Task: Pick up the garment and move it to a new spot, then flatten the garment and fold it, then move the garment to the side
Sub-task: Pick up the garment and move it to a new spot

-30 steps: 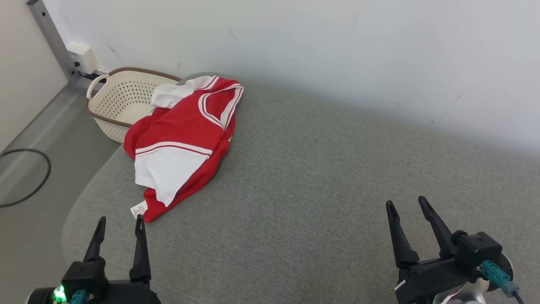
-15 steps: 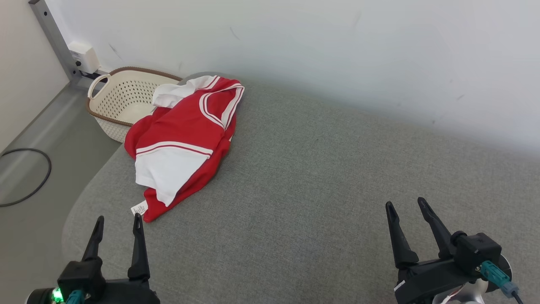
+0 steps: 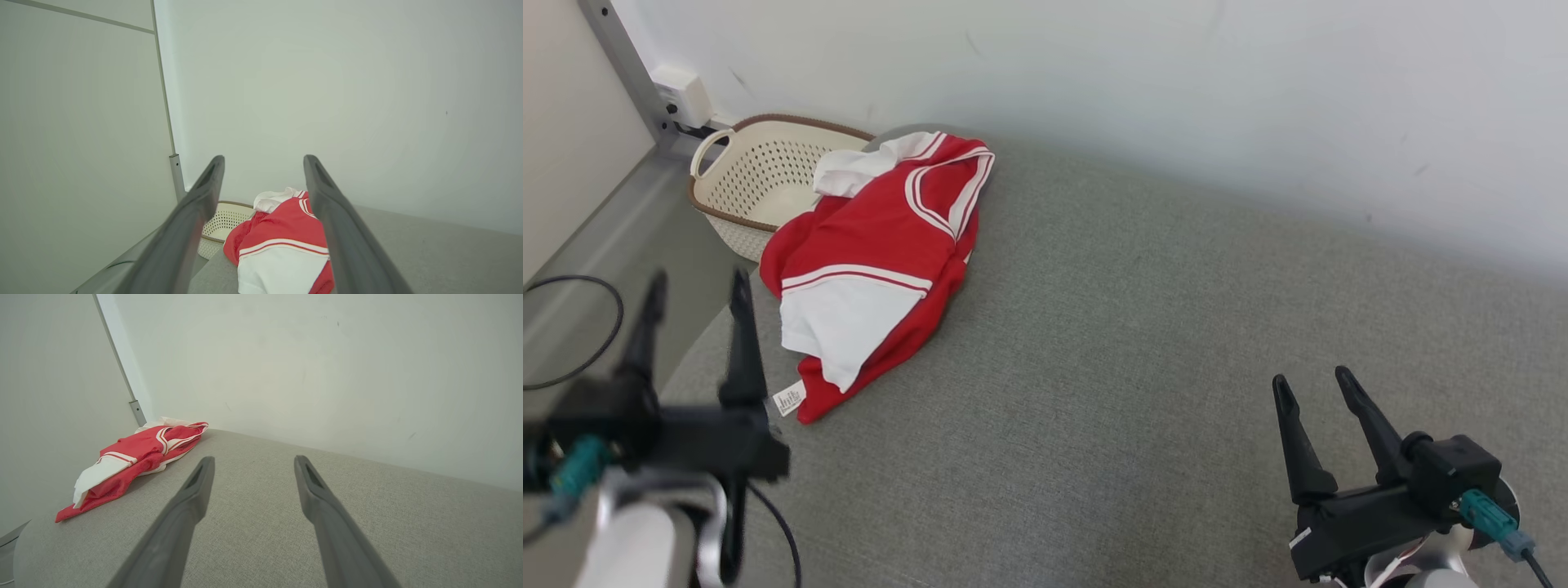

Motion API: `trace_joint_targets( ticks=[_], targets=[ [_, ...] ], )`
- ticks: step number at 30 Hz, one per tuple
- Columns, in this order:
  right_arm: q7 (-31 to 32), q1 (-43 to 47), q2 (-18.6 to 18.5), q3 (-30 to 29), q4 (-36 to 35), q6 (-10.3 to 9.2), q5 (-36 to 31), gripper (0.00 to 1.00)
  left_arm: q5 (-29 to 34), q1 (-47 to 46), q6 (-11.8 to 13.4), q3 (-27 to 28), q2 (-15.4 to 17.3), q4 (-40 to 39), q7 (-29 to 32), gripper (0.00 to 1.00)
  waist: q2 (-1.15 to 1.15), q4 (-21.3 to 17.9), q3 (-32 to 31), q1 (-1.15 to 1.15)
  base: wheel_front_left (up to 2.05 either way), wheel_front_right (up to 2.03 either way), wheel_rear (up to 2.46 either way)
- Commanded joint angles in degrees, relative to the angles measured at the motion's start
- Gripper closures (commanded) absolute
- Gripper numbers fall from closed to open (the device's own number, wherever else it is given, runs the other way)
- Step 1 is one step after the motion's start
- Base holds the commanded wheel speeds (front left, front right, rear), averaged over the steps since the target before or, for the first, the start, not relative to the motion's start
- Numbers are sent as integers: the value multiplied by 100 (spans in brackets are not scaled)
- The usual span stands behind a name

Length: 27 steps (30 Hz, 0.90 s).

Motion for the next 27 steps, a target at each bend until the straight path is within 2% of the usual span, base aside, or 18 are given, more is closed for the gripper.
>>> trace_joint_targets(
  ticks=[1,5,12,13,20,27],
  targets=[
    [13,-81,-63,14,-41,3,-20,0,-53,-274,-50,39,58,26,50,0,0,-63,129,0,0,0,0],
    [69,-193,-143,44,-156,4,-21,0,-266,-1158,-251,170,224,540,363,0,0,-211,363,0,0,0,0],
    [203,-443,-352,92,-367,3,-3,0,-700,-2326,-656,186,361,2292,972,0,0,-554,909,0,0,0,0],
    [203,-443,-352,92,-367,3,-3,0,-700,-2326,-656,186,361,2292,972,0,0,-554,909,0,0,0,0],
    [308,-716,-562,201,-519,4,65,0,-1036,-2895,-891,255,414,4121,1383,0,0,-886,1472,0,0,0,0],
    [375,-921,-739,204,-620,3,88,0,-1340,-3199,-1162,334,381,5372,1530,0,0,-1082,1914,0,0,0,0]
  ],
)
